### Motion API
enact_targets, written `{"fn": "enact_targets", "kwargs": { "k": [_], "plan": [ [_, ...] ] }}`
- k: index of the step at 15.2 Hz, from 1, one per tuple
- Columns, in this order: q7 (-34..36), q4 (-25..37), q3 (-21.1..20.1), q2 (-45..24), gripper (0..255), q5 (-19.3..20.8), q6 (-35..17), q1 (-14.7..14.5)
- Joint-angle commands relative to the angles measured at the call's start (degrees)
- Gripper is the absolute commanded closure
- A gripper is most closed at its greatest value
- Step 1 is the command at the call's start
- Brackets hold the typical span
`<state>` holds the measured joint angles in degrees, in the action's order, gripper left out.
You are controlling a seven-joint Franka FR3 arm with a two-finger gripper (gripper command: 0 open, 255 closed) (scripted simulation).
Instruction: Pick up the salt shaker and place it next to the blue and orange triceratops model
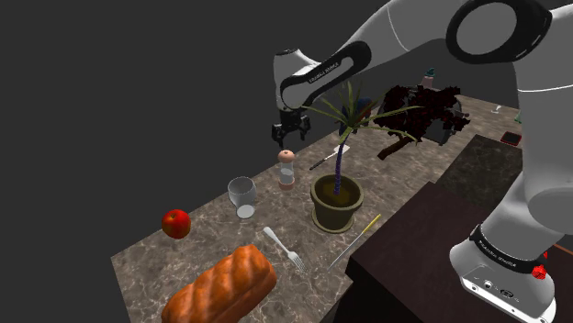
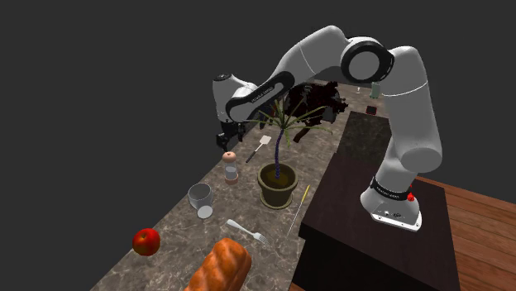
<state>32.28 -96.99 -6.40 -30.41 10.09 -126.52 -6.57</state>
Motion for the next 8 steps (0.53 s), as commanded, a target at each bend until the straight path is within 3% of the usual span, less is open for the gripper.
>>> {"fn": "enact_targets", "kwargs": {
  "k": [1, 3, 8],
  "plan": [
    [0.9, 5.4, 0.3, -4.8, 0, 0.5, 0.5, -0.9],
    [1.4, 10.5, 0.5, -8.8, 0, 0.7, 1.4, -1.5],
    [1.6, 10.1, 0.8, -11.0, 0, 1.1, -1.1, -1.5]
  ]
}}
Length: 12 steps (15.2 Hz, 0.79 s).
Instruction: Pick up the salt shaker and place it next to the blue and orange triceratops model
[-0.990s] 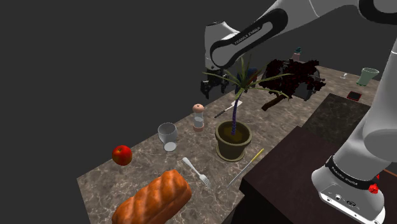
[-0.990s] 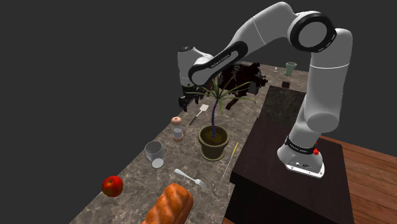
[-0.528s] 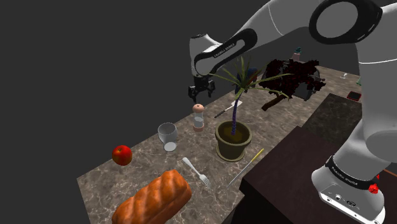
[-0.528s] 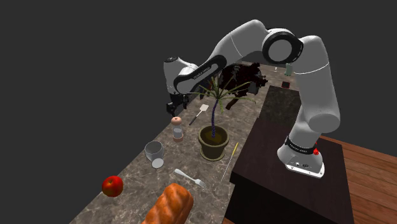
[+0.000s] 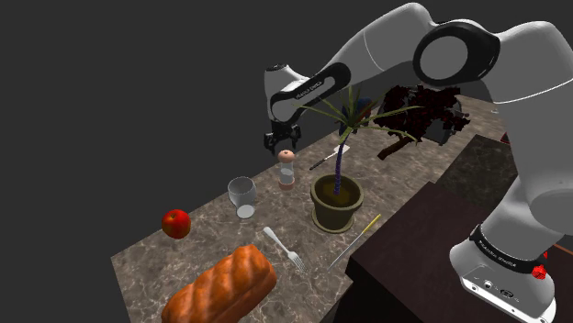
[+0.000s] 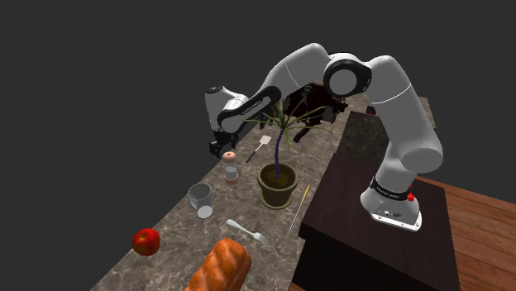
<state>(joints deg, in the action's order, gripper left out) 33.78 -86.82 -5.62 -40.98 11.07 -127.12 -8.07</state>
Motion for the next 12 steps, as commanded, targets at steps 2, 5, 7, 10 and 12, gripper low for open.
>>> {"fn": "enact_targets", "kwargs": {
  "k": [2, 5, 7, 10, 12],
  "plan": [
    [0.1, -0.1, 0.2, -1.4, 0, 0.2, -1.5, 0.0],
    [0.1, 0.0, 0.2, -1.7, 0, 0.3, -1.8, 0.0],
    [0.1, 0.0, 0.2, -1.7, 0, 0.3, -1.8, 0.0],
    [0.1, 0.0, 0.2, -1.7, 0, 0.2, -1.8, 0.0],
    [0.1, 0.0, 0.2, -1.7, 255, 0.2, -1.8, 0.0]
  ]
}}
